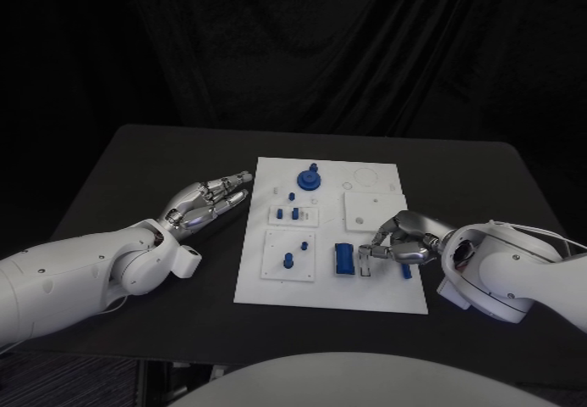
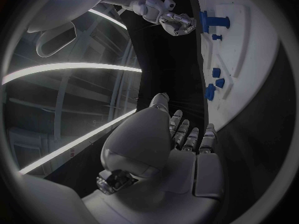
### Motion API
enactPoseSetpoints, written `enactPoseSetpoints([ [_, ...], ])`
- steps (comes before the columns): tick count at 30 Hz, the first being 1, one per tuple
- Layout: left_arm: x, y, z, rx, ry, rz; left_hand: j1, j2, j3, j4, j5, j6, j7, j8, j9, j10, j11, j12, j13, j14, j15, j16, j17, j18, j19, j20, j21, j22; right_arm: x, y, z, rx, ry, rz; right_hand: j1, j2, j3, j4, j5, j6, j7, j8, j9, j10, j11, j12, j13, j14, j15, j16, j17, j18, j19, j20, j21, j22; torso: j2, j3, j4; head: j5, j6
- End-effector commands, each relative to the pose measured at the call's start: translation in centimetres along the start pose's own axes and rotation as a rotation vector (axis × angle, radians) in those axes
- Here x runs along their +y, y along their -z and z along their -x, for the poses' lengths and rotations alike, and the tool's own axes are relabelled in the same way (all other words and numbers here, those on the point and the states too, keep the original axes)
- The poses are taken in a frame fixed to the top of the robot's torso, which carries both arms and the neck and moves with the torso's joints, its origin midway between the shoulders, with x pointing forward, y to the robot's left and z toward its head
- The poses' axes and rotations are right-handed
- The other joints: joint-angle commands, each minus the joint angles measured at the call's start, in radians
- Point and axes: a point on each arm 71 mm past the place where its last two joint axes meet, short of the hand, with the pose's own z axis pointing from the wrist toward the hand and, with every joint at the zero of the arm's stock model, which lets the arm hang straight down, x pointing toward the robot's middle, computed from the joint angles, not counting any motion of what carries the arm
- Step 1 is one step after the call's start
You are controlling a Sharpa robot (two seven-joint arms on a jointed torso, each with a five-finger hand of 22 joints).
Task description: Assemble the parts on the task board
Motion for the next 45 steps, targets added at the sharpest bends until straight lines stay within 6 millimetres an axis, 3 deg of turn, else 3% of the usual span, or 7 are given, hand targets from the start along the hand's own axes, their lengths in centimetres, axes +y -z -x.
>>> enactPoseSetpoints([
  [1, -0.2, 0.0, 0.0, 0.001, 0.008, -0.025, 0.006, -0.003, 0.004, -0.004, -0.004, -0.001, 0.007, 0.002, 0.001, 0.000, 0.004, 0.005, 0.001, 0.000, 0.001, -0.004, -0.001, 0.011, 0.000, 0.003, 0.005, 0.000, -0.5, 0.5, 0.5, -0.030, 0.094, -0.023, -0.004, 0.001, -0.002, 0.007, 0.012, 0.000, 0.001, -0.002, -0.002, 0.108, 0.005, 0.003, 0.263, 0.068, 0.008, 0.000, 0.057, 0.005, 0.050, 0.005, -0.003, 0.215, 0.001, 0.0000, -0.0003, -0.009, 0.000],
  [7, -0.2, 0.0, -0.1, 0.000, 0.008, -0.024, 0.006, -0.003, 0.004, -0.004, -0.002, -0.002, 0.007, 0.002, 0.001, 0.000, 0.005, 0.006, 0.001, 0.000, 0.001, -0.004, -0.001, 0.012, 0.000, 0.003, 0.006, 0.000, -1.8, 1.3, 1.2, -0.065, 0.179, -0.080, -0.006, -0.006, -0.006, 0.014, 0.032, 0.003, 0.001, -0.002, -0.008, 0.108, 0.005, 0.003, 0.263, 0.067, 0.008, -0.003, 0.050, 0.006, 0.049, 0.006, -0.007, 0.213, 0.001, 0.0003, -0.0003, -0.018, 0.000],
  [11, -0.2, 0.0, -0.1, 0.000, 0.008, -0.022, 0.006, -0.003, 0.003, -0.004, 0.000, -0.001, 0.007, 0.002, 0.001, 0.001, 0.005, 0.007, 0.001, 0.000, 0.001, -0.004, -0.001, 0.012, 0.000, 0.003, 0.006, 0.000, -2.4, 2.0, 1.5, -0.090, 0.230, -0.105, -0.017, -0.010, -0.015, 0.035, 0.001, 0.002, 0.003, -0.011, -0.023, 0.108, 0.006, 0.003, 0.263, 0.065, 0.009, -0.006, 0.043, 0.007, 0.046, 0.007, -0.011, 0.212, 0.001, 0.0003, -0.0002, -0.025, 0.000],
  [16, -0.1, 0.1, 0.0, -0.002, 0.007, -0.020, 0.005, -0.003, 0.003, -0.003, 0.002, -0.001, 0.007, 0.002, 0.001, 0.001, 0.005, 0.007, 0.001, 0.000, 0.001, -0.004, -0.001, 0.012, 0.000, 0.004, 0.006, 0.000, -2.6, 2.5, 1.9, -0.128, 0.284, -0.116, -0.018, -0.011, -0.016, 0.038, -0.004, 0.002, 0.003, -0.012, -0.025, 0.108, 0.006, 0.003, 0.263, 0.066, 0.009, -0.006, 0.045, 0.007, 0.047, 0.007, -0.010, 0.212, 0.000, -0.0005, -0.0009, -0.027, 0.000],
  [22, -0.1, 0.1, 0.0, 0.000, 0.009, -0.015, 0.005, -0.003, 0.003, -0.003, 0.004, 0.000, 0.007, 0.002, 0.001, 0.001, 0.006, 0.007, 0.001, 0.000, 0.001, -0.004, -0.001, 0.012, 0.000, 0.004, 0.006, 0.000, -2.4, 3.1, 2.0, -0.155, 0.342, -0.116, -0.018, -0.011, -0.016, 0.039, -0.005, 0.003, 0.003, -0.012, -0.026, 0.108, 0.006, 0.003, 0.263, 0.066, 0.009, -0.006, 0.044, 0.007, 0.047, 0.007, -0.011, 0.212, 0.002, 0.0011, -0.0006, -0.029, 0.000],
  [28, -0.1, 0.0, -0.1, 0.003, 0.011, -0.013, 0.005, -0.003, 0.003, -0.003, 0.004, 0.000, 0.007, 0.002, 0.001, 0.001, 0.006, 0.007, 0.001, 0.000, 0.001, -0.004, -0.001, 0.012, 0.001, 0.004, 0.006, 0.000, -2.7, 3.2, 2.0, -0.144, 0.377, -0.148, -0.014, -0.014, -0.016, 0.040, 0.002, 0.005, 0.002, -0.012, -0.028, 0.108, 0.006, 0.003, 0.263, 0.065, 0.009, -0.007, 0.043, 0.007, 0.047, 0.007, -0.011, 0.212, 0.001, 0.0008, 0.0003, -0.035, 0.000],
  [45, 0.0, 0.0, -0.1, 0.008, 0.014, -0.010, 0.005, -0.003, 0.003, -0.003, 0.005, -0.001, 0.007, 0.002, 0.001, 0.001, 0.007, 0.007, 0.001, 0.000, 0.002, -0.004, -0.001, 0.012, 0.001, 0.004, 0.006, 0.000, -3.3, 2.7, 1.3, -0.104, 0.406, -0.186, -0.015, -0.021, -0.022, 0.051, -0.010, -0.001, 0.005, -0.020, -0.039, 0.108, 0.008, 0.003, 0.263, 0.063, 0.010, -0.012, 0.031, 0.009, 0.043, 0.008, -0.020, 0.209, 0.001, 0.0001, 0.0002, -0.035, 0.000],
])
